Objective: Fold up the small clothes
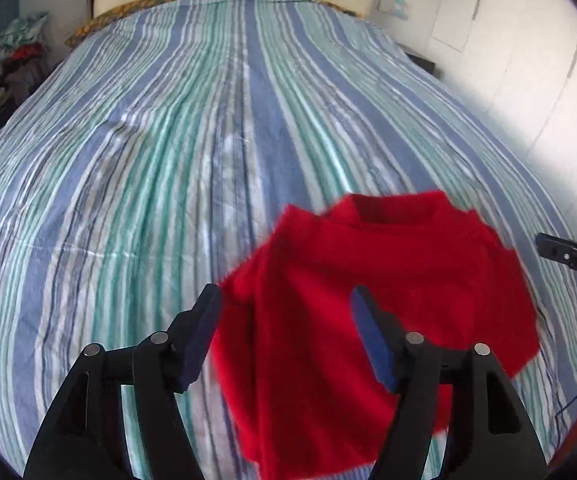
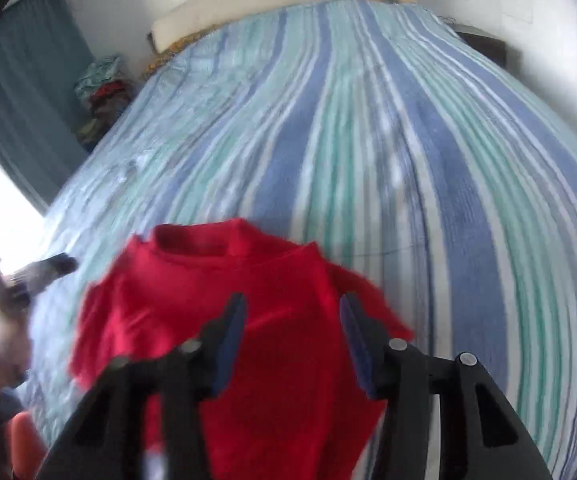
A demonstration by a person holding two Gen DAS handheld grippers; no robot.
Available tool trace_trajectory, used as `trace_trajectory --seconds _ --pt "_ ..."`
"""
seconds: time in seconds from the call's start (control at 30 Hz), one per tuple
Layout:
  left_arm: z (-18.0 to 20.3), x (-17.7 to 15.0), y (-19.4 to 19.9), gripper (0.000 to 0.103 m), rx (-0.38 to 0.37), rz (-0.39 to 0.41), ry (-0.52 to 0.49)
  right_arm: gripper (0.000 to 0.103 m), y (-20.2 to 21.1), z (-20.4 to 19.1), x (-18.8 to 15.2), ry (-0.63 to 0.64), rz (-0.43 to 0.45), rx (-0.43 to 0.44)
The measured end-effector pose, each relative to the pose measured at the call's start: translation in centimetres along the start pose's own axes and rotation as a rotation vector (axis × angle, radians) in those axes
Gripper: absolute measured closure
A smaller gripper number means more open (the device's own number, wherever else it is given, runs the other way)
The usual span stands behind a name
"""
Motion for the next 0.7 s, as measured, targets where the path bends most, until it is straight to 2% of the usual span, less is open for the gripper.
trace_trajectory --seconds 0.1,0.17,0.23,0.27,0.3,0.33,0.4,0.47,0.6,0.67,0.7 --pt "3.3 -4.9 1.3 0.025 -0.071 -0.031 -0.019 0.054 1.3 -3.6 -3.1 0.031 -0.039 0.154" --pt "3.9 -9.0 0.4 0.025 -0.047 -0.116 -0.023 0.055 1.2 -4.7 -6.6 0.049 -0.098 0.198" --pt "2.8 -11.9 -0.2 0.032 0.002 -0.182 0.001 0.055 0.0 -3.7 -10.4 0.084 -0.179 0.125" --pt "2.1 -12.3 0.2 0.038 -0.002 -0.174 0.021 0.059 -0.3 -2.4 -12.0 0.103 -0.211 0.059" --pt "1.6 -12.2 1.1 0.038 -0.007 -0.159 0.045 0.063 -0.2 -1.1 -13.0 0.097 -0.221 0.026" --pt "1.1 -12.0 2.1 0.038 -0.005 -0.150 0.066 0.073 0.6 0.2 -13.5 0.063 -0.204 0.014" --pt "0.3 -11.7 4.1 0.026 0.041 -0.140 0.069 0.075 2.8 2.2 -13.4 -0.003 -0.172 -0.016" --pt "-0.3 -11.5 6.3 0.023 0.058 -0.104 0.074 0.069 4.7 3.4 -13.2 0.001 -0.161 -0.102" --pt "-0.3 -12.6 9.3 0.017 0.090 -0.080 0.109 0.064 7.8 3.3 -12.8 -0.044 -0.093 -0.070" --pt "-0.1 -13.6 9.9 0.014 0.089 -0.082 0.124 0.049 8.6 2.7 -13.2 -0.080 -0.062 -0.052" --pt "0.1 -14.3 10.0 0.012 0.093 -0.089 0.128 0.047 8.9 2.7 -13.4 -0.099 -0.049 -0.046"
Point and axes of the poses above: each gripper's, at about its wrist camera, not at the fingertips, and y roughly against the way its jaws point, z to its right, x to its top, the point moved 6 cm from there along -y, roughly the way its jaws point, and after that the axes turned 15 degrees about z, right-handed, at the moved point
